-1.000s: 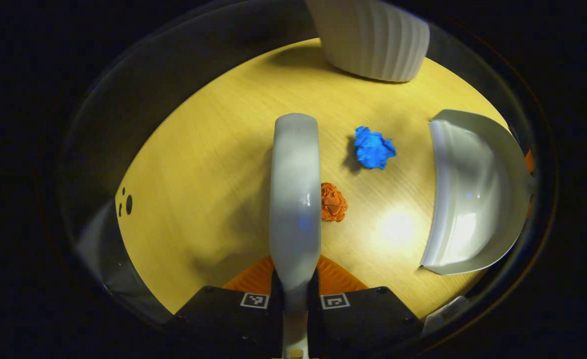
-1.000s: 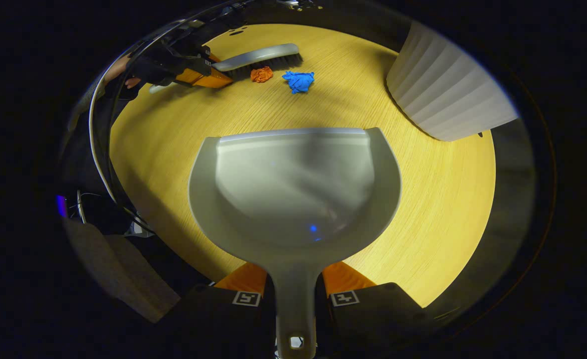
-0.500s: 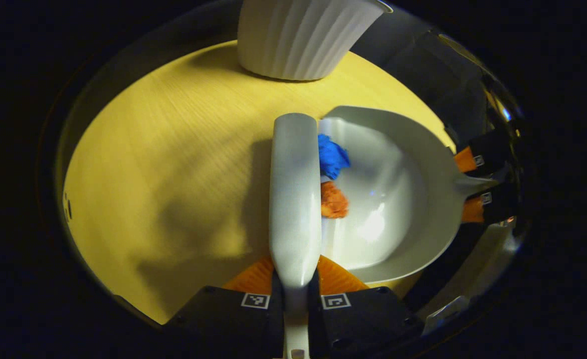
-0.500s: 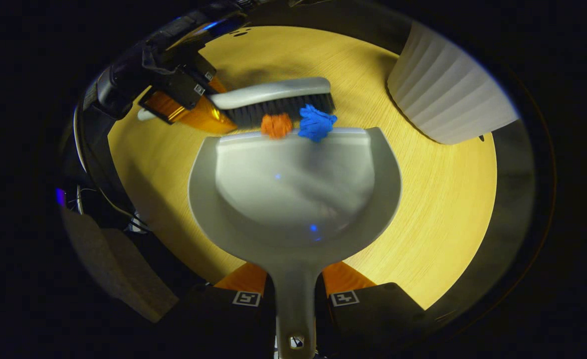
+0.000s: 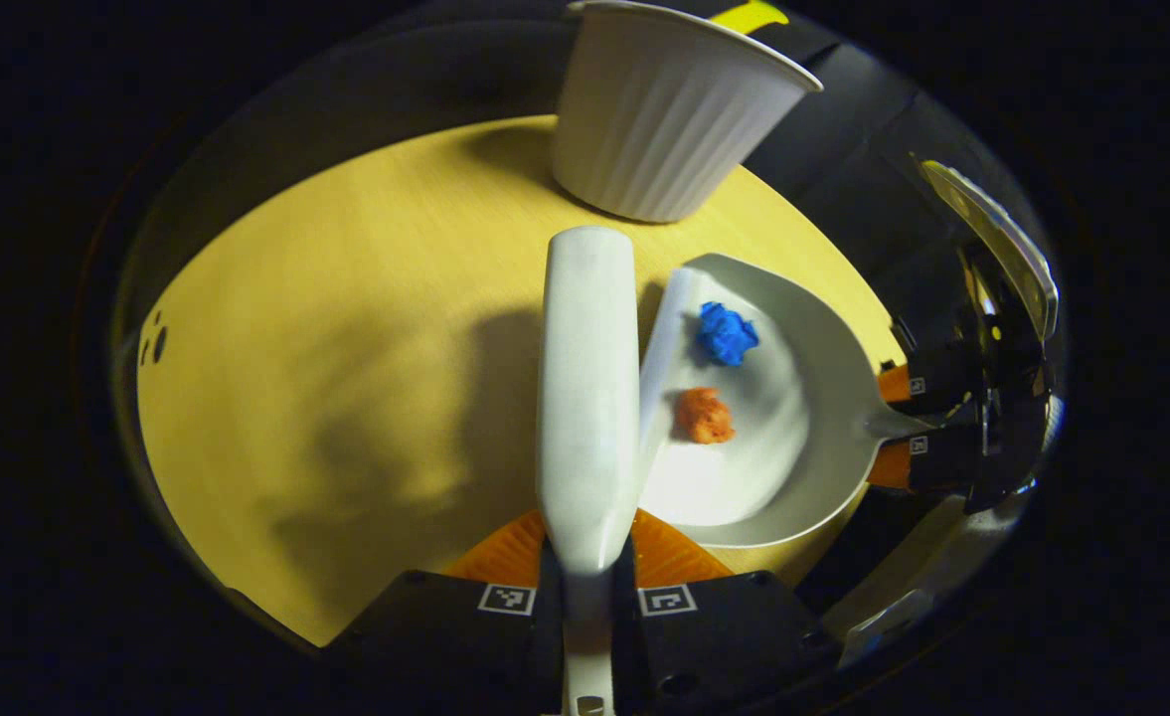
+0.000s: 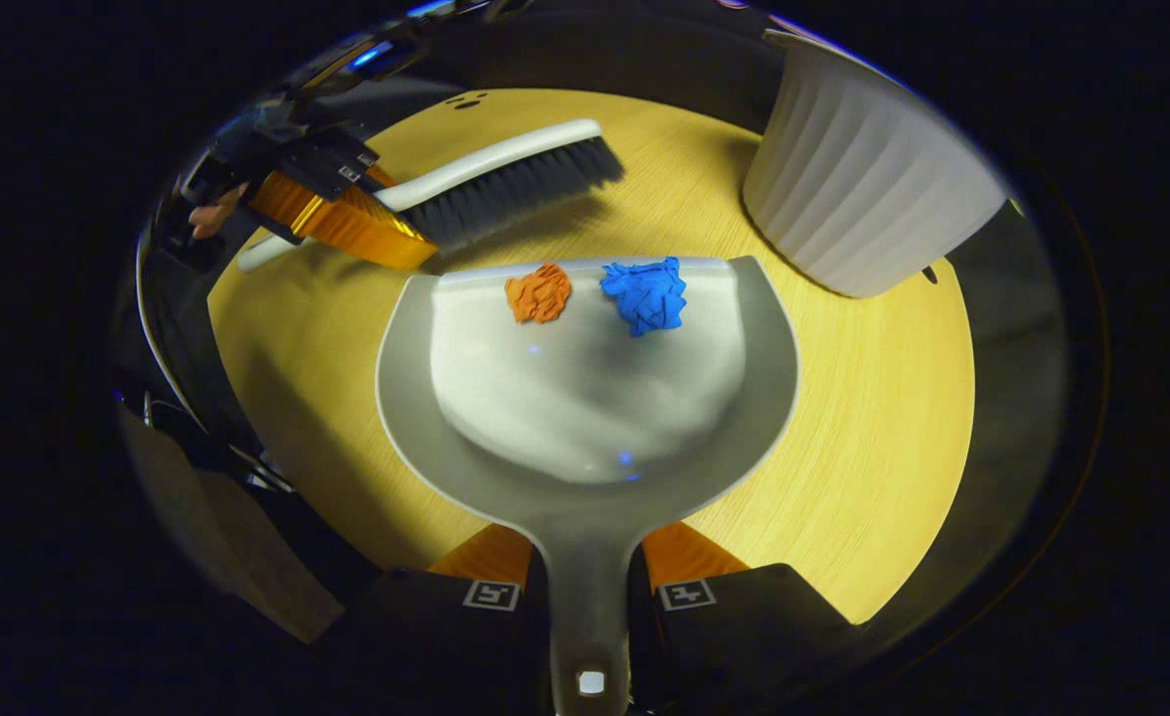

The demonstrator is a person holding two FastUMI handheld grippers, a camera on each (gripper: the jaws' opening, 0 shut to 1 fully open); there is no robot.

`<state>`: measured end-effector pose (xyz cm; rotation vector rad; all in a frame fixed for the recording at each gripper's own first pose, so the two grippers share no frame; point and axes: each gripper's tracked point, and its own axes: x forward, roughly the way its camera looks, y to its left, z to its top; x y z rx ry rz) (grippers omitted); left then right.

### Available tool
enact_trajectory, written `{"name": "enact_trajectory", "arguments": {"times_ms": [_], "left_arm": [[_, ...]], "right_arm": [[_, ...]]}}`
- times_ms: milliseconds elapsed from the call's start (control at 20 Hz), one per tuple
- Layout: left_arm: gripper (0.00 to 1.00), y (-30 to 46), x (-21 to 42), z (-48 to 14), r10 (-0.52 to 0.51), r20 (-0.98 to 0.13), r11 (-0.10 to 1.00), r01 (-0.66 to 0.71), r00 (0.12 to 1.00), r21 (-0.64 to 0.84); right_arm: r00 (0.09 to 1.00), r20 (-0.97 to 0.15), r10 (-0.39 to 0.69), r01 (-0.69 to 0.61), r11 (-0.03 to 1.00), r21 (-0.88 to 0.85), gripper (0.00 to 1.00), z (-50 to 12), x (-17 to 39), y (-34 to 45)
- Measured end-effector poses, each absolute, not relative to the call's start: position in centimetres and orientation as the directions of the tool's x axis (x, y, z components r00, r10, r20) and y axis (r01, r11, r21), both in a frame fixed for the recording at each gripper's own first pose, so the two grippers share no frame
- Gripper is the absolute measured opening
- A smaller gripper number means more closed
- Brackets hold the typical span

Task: Pick up the small broom and dustpan from the desktop, sweep the trash into the dustpan with the broom, and then empty the trash into the garbage bin.

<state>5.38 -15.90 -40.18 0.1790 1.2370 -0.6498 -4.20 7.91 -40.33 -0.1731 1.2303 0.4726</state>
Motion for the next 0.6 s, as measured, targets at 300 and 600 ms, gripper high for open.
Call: {"name": "enact_trajectory", "arguments": {"times_ms": [300,600], "left_arm": [[0.23,-14.5,3.5,-40.6,-0.192,-0.918,0.930,0.364,0.346,-0.058],[0.23,-16.6,5.0,-42.4,-0.150,-0.941,0.952,0.301,0.304,-0.055]], "right_arm": [[0.260,-0.940,0.219,-0.339,0.933,0.123,0.36,-35.1,-4.2,5.4],[0.328,-0.913,0.242,-0.229,0.958,0.172,0.39,-24.9,-1.5,1.7]]}}
